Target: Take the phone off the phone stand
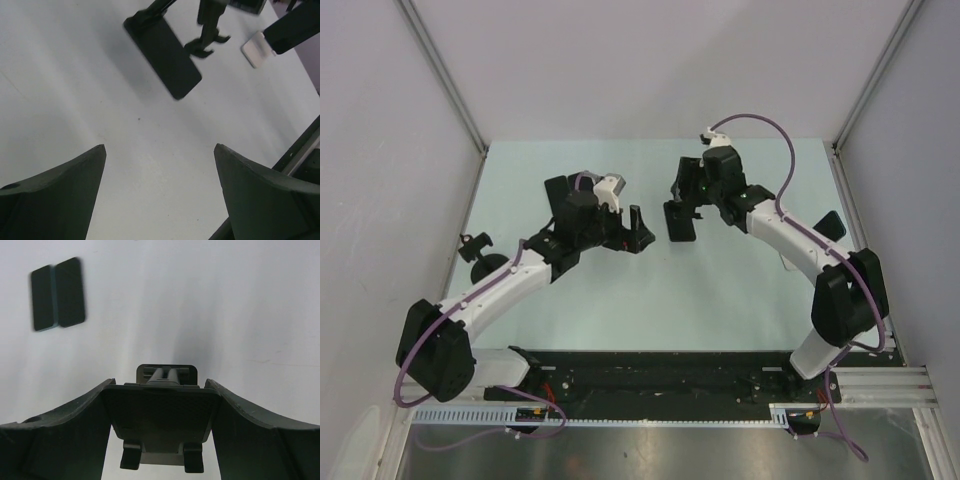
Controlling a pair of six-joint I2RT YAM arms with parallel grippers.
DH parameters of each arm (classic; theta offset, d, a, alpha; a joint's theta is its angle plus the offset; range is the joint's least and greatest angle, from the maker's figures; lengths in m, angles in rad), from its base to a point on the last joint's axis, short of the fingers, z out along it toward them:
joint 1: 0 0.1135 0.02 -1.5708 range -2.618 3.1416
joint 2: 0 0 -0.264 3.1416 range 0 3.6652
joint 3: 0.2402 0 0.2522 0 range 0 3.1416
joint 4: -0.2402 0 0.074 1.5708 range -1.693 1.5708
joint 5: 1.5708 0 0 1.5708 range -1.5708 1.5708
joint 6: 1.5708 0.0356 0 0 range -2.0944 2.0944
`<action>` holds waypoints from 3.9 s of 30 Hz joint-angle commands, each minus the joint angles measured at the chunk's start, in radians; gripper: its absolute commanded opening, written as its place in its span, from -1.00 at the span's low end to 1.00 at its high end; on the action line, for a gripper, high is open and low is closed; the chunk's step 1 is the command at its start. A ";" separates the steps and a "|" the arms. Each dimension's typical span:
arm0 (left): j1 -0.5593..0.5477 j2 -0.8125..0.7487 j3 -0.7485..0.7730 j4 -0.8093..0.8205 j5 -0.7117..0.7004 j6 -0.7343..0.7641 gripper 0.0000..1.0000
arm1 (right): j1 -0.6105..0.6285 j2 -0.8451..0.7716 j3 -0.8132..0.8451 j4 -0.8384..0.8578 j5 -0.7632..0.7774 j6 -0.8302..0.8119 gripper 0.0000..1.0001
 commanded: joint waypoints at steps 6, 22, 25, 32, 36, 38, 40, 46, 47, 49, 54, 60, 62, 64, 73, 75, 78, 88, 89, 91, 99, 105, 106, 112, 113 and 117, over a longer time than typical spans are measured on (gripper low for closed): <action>-0.043 -0.008 -0.036 0.179 0.029 -0.148 0.72 | 0.151 -0.121 -0.058 0.110 -0.016 0.149 -0.72; -0.044 -0.063 -0.167 0.300 -0.040 -0.364 0.26 | 0.292 -0.161 -0.119 0.190 0.072 0.186 -0.73; -0.044 -0.075 -0.180 0.305 -0.050 -0.372 0.15 | 0.306 -0.162 -0.124 0.196 0.076 0.186 -0.74; -0.044 -0.112 -0.216 0.306 -0.061 -0.376 -0.57 | 0.315 -0.159 -0.128 0.205 0.072 0.189 -0.68; -0.043 -0.136 -0.239 0.306 -0.083 -0.378 -0.99 | 0.315 -0.158 -0.128 0.210 0.061 0.184 -0.50; -0.041 -0.147 -0.253 0.303 -0.090 -0.378 -0.99 | 0.308 -0.155 -0.127 0.210 0.049 0.181 -0.16; -0.037 -0.155 -0.268 0.302 -0.096 -0.378 -0.99 | 0.303 -0.153 -0.128 0.210 0.032 0.177 0.17; 0.022 -0.193 -0.335 0.293 -0.106 -0.370 -0.99 | 0.286 -0.161 -0.127 0.210 -0.011 0.140 0.99; 0.049 -0.199 -0.346 0.290 -0.107 -0.364 -0.99 | 0.285 -0.162 -0.128 0.210 -0.016 0.121 1.00; 0.081 -0.218 -0.378 0.283 -0.107 -0.343 -0.99 | 0.282 -0.173 -0.127 0.198 -0.014 0.103 1.00; 0.238 -0.248 -0.447 0.266 -0.057 -0.268 -0.99 | 0.268 -0.198 -0.134 0.149 -0.013 0.048 0.99; 0.475 -0.238 -0.490 0.228 0.080 -0.169 -0.99 | 0.228 -0.241 -0.180 0.147 -0.025 0.029 1.00; 0.526 -0.215 -0.483 0.222 0.127 -0.171 -0.99 | 0.214 -0.251 -0.200 0.147 -0.030 0.020 1.00; 0.542 -0.201 -0.455 0.207 0.121 -0.139 -0.99 | 0.202 -0.256 -0.208 0.147 -0.042 0.019 0.99; 0.643 -0.158 -0.469 0.153 0.210 -0.152 -0.77 | 0.148 -0.288 -0.246 0.147 -0.069 0.020 0.99; 0.641 -0.179 -0.484 0.138 0.194 -0.160 -0.66 | 0.139 -0.293 -0.251 0.149 -0.072 0.020 1.00; 0.641 -0.204 -0.490 0.087 0.151 -0.160 -0.50 | 0.133 -0.296 -0.256 0.149 -0.077 0.020 1.00; 0.643 -0.299 -0.487 -0.045 0.026 -0.152 0.28 | 0.130 -0.300 -0.266 0.150 -0.091 0.026 1.00; 0.643 -0.314 -0.483 -0.056 0.022 -0.151 0.35 | 0.128 -0.302 -0.268 0.150 -0.091 0.026 0.99; 0.640 -0.333 -0.469 -0.094 -0.001 -0.151 0.60 | 0.128 -0.304 -0.269 0.149 -0.091 0.026 1.00; 0.514 -0.437 -0.376 -0.250 -0.188 -0.157 1.00 | 0.127 -0.314 -0.277 0.144 -0.088 0.032 0.99; 0.292 -0.457 -0.250 -0.310 -0.365 -0.177 1.00 | 0.120 -0.340 -0.286 0.129 -0.056 0.023 1.00; 0.219 -0.424 -0.230 -0.310 -0.379 -0.177 1.00 | 0.116 -0.346 -0.289 0.126 -0.053 0.023 0.99; -0.007 -0.226 -0.096 -0.307 -0.425 -0.143 1.00 | 0.094 -0.377 -0.308 0.112 -0.034 0.028 1.00; -0.017 -0.156 -0.084 -0.306 -0.414 -0.128 1.00 | 0.087 -0.385 -0.314 0.107 -0.033 0.028 0.99; -0.034 -0.034 -0.070 -0.264 -0.363 -0.084 1.00 | 0.067 -0.412 -0.332 0.096 -0.020 0.026 0.99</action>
